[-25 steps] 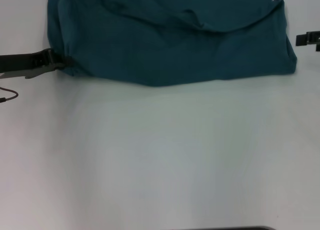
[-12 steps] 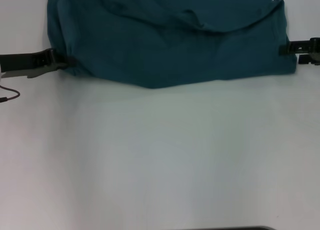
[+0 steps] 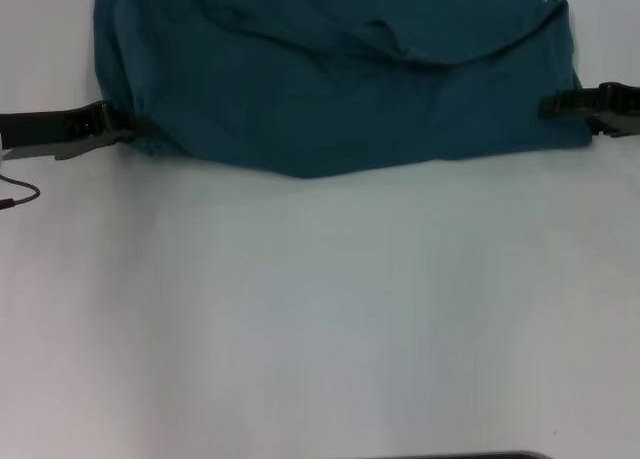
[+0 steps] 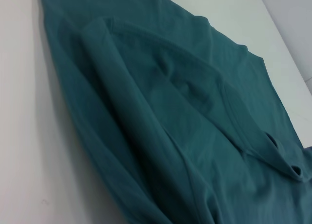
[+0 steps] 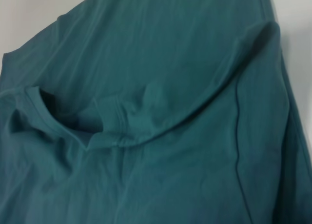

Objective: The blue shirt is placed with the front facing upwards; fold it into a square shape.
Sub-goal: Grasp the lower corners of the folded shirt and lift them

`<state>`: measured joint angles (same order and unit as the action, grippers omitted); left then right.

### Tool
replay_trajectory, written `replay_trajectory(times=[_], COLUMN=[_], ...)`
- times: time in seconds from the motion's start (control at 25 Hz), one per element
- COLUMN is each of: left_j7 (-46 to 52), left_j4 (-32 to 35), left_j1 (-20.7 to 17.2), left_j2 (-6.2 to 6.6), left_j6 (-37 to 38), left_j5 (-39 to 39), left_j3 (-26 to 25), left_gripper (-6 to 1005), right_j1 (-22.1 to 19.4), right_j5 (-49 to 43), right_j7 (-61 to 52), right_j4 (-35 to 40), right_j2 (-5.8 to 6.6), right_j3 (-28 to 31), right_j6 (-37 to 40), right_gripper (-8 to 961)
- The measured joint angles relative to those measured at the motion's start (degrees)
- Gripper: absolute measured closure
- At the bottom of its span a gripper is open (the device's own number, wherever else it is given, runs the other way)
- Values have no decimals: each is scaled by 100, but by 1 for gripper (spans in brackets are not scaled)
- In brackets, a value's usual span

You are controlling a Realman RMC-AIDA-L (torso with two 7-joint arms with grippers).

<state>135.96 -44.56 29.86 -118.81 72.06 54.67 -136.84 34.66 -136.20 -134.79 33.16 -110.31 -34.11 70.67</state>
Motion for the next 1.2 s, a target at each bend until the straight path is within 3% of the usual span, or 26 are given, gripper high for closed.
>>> replay_trajectory(times=[0.44,0.6,0.84,1.2], left_j7=[-8,-8,-4,31], left_j4=[-9,-9,-16,-27], left_j1=[-16,-14,1,32], left_j2=[-2,-2,-2,62], left_j6=[1,1,16,122], left_j5=[0,0,14,6], left_j3=[0,-5,-15,-12], left_gripper=[975,975,975,975], right_j1=[91,145,57,10], right_j5=[56,41,125,209], right_j7=[338,296,293,310], right_j4=[-47,-183,-63,94], right_j2=[-142,-108,-71,35], right_j3=[-6,-8,110,166], right_j6=[-80,-41,106,466], right_gripper=[29,29,116,496])
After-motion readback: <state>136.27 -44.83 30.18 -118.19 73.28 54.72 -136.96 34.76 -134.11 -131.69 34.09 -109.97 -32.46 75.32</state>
